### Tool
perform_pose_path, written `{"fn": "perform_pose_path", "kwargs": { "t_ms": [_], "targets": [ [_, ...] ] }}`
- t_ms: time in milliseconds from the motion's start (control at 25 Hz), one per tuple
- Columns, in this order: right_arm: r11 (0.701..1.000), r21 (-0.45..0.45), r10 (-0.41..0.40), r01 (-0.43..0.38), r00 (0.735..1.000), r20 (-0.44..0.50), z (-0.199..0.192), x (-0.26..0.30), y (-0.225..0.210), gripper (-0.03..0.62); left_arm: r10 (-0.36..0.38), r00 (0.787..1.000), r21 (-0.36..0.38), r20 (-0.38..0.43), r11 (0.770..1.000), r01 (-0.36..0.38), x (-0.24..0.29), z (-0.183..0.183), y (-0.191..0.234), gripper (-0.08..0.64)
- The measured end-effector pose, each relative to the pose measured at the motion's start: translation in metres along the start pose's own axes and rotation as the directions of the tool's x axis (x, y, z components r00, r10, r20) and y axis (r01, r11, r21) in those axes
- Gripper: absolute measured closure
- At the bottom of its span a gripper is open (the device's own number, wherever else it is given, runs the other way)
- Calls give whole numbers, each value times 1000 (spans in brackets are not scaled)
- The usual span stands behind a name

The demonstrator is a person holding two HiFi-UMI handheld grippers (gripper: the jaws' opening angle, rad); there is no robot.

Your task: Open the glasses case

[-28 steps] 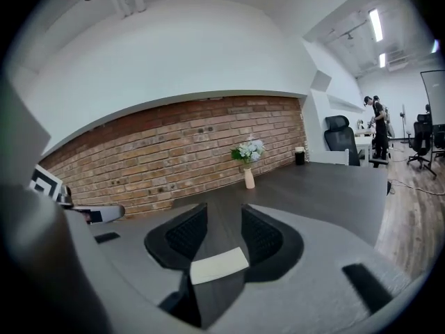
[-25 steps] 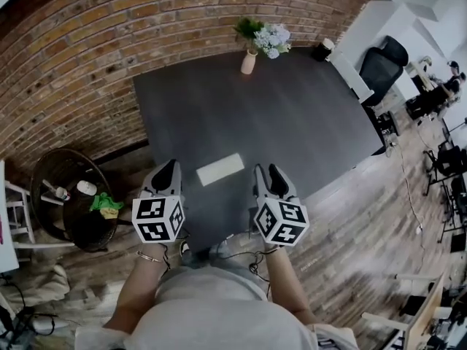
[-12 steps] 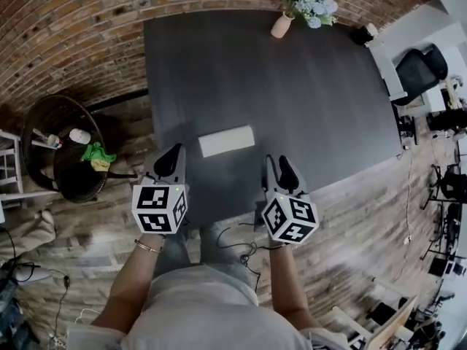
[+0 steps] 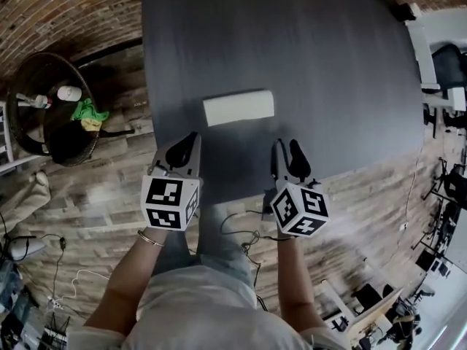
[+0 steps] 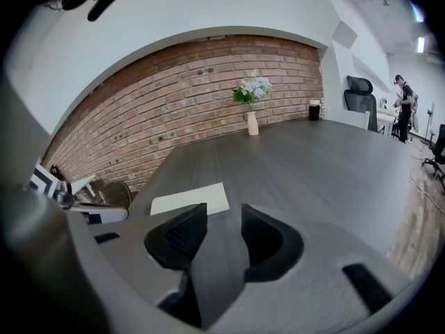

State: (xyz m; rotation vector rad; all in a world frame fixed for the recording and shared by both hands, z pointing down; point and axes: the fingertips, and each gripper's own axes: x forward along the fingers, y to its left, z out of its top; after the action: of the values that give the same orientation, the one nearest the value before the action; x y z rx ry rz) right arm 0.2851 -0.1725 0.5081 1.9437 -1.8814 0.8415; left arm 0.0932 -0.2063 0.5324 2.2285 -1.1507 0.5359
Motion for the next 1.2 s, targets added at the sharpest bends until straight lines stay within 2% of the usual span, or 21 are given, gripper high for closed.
{"fn": "perform_pose_path", "kwargs": {
  "t_ms": [160,680,1200],
  "targets": [
    [1000,-6,19,-19,1000,-24,-13,8,0,434,0,999,-7,-32,1000,0,10,-16,-1,561],
    [994,-50,92,-94,995,-47,-15,26,-2,434,78,990,5,-120,997,-78,33,-32,-1,561],
    [985,-90,141,-147,988,-67,-11,45,-4,434,111,984,5,-139,994,-112,47,-33,2,561]
  ]
}}
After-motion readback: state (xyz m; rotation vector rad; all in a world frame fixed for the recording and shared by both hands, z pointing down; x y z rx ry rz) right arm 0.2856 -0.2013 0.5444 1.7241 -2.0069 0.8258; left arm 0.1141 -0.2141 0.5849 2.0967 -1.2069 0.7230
